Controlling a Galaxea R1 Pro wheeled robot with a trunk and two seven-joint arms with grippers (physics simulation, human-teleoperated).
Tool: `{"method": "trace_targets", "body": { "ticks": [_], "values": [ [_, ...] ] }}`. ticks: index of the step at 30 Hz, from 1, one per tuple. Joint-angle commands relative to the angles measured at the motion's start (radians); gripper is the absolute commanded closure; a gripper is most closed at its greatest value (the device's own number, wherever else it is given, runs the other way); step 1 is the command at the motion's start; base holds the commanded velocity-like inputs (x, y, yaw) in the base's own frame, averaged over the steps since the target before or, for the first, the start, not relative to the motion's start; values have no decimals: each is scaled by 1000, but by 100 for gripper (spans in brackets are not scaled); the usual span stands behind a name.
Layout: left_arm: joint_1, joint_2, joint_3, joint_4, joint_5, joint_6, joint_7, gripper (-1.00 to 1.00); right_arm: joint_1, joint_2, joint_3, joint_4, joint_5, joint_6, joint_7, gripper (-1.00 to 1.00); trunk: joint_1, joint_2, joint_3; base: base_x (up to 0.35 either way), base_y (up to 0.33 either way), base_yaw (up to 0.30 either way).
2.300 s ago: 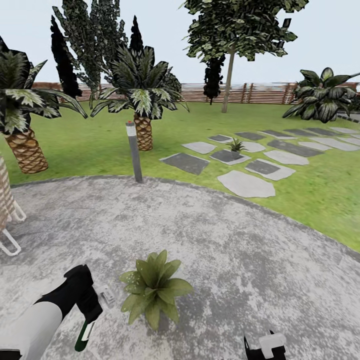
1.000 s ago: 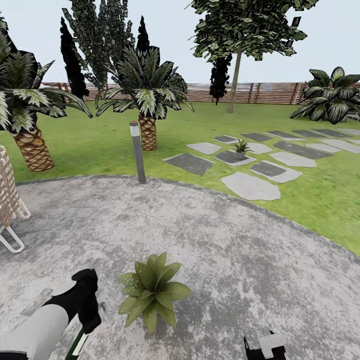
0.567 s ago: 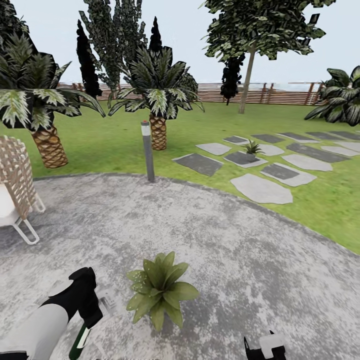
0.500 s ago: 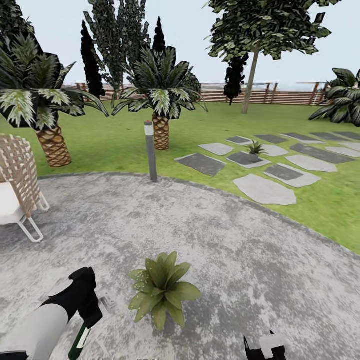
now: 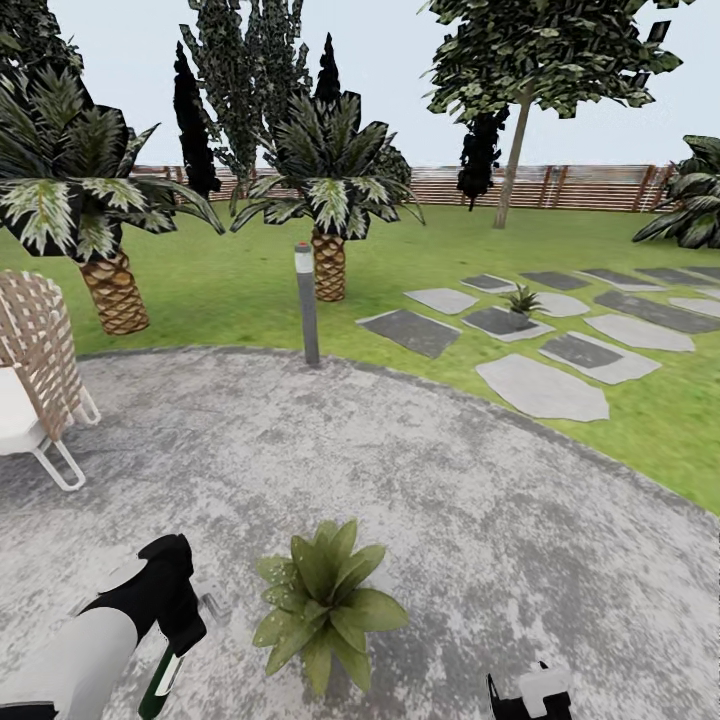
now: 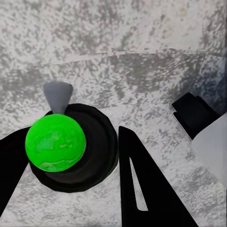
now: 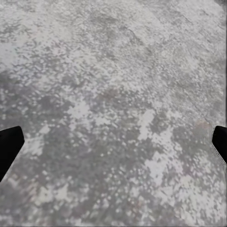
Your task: Pick up the pesticide atomizer in the garden and spray insectifuge to fully cover both potted plants in the garden.
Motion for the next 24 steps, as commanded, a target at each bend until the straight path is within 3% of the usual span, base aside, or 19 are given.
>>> {"method": "trace_targets", "body": {
  "ticks": [1, 5, 16, 24],
  "values": [
    [0, 0, 2, -2, -5, 9, -7, 100, -1, 0, -4, 2, 11, -2, -7, -100, 0, 0, -1, 56, -224, 0],
    [0, 0, 2, -1, -5, 9, -7, 100, -1, 1, -4, 2, 11, -2, -7, -100, 0, 0, -1, 19, -98, 84],
    [8, 8, 2, 56, 3, 3, 57, 100, -1, 2, -4, 2, 11, -2, -7, -100, 0, 0, -1, 1, -3, 259],
    [7, 2, 2, 64, 3, 4, 57, 100, -1, 0, -4, 1, 11, -2, -7, -100, 0, 0, -1, 0, 0, 35]
  ]
}}
